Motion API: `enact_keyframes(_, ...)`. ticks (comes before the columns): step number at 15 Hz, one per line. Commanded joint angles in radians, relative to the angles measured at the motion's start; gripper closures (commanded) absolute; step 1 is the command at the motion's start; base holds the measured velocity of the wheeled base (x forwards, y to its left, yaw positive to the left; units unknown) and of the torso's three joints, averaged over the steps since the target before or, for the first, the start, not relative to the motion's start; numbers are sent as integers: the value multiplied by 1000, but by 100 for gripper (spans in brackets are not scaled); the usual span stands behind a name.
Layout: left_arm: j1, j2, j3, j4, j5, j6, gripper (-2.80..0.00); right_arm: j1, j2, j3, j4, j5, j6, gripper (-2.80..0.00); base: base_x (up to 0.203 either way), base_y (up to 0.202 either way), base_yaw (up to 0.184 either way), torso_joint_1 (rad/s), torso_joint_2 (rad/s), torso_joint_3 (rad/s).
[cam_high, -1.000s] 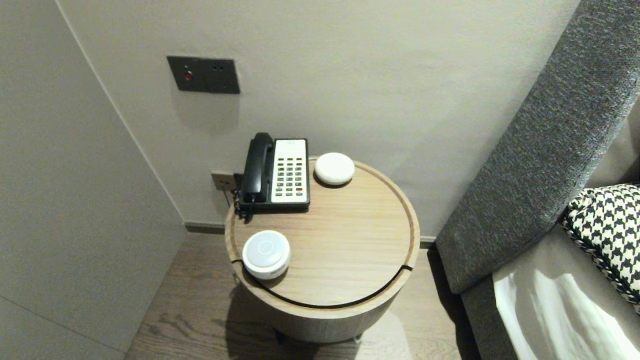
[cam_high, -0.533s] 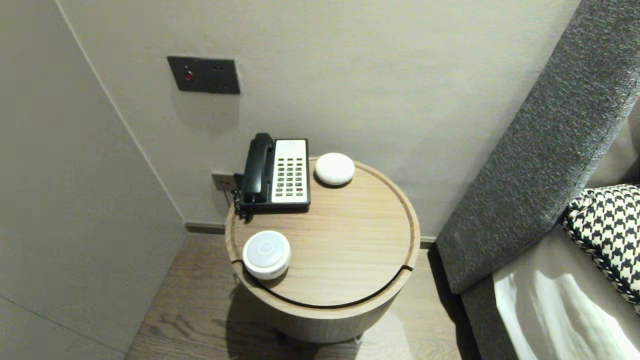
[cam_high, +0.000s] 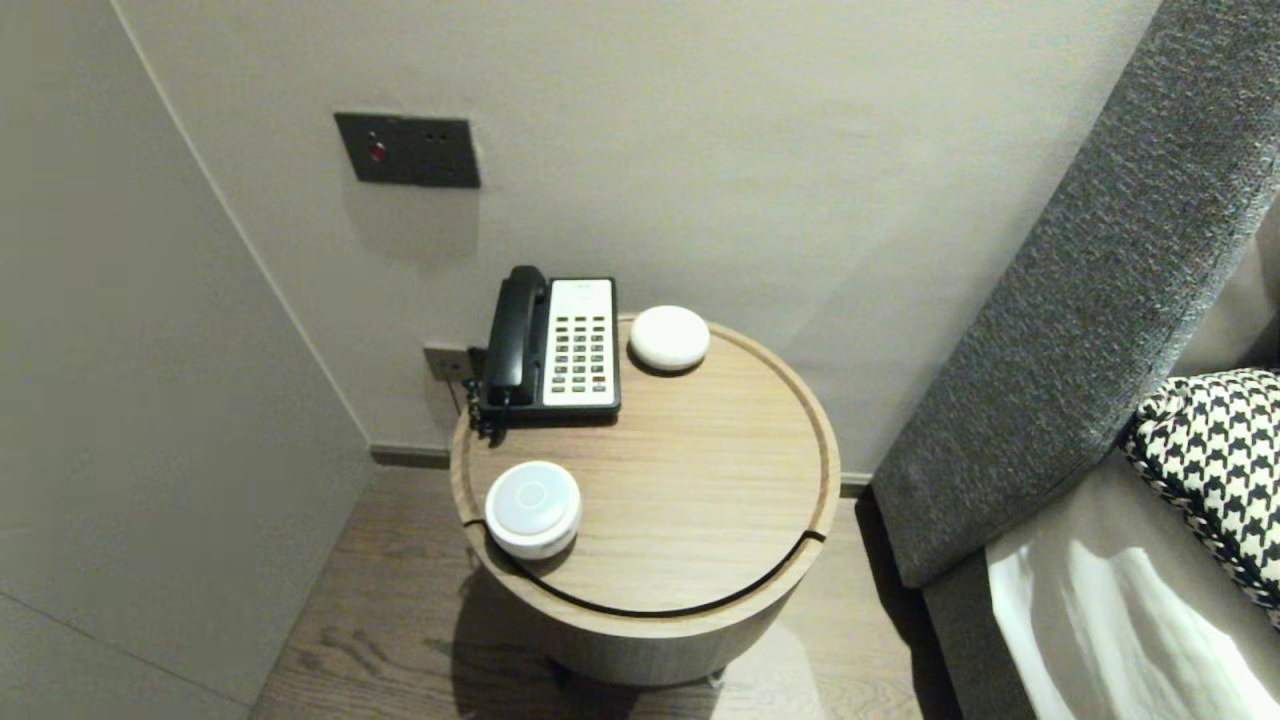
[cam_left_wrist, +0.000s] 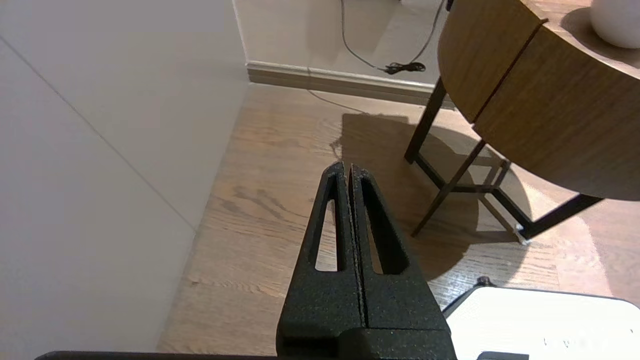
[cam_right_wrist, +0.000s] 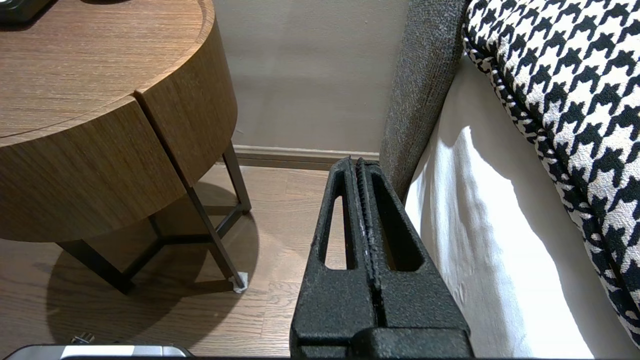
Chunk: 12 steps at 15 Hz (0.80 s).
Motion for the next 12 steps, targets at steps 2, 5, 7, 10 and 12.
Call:
enact_keyframes(2,0,0,0,-2,12,1,0,0,0,40,-1,0,0,0,0,0,0,0,0,0)
enact_keyframes(5,0,1,9,-86,24,10,0,0,0,40,-1,0,0,0,0,0,0,0,0,0)
enact_keyframes(7,0,1,82,-298,14,26,0,0,0,40,-1,0,0,0,0,0,0,0,0,0)
enact_keyframes(10,0,3,141,-351,-36,50,0,0,0,40,-1,0,0,0,0,0,0,0,0,0)
enact_keyframes(12,0,3,142,-335,-50,96,0,0,0,40,-1,0,0,0,0,0,0,0,0,0)
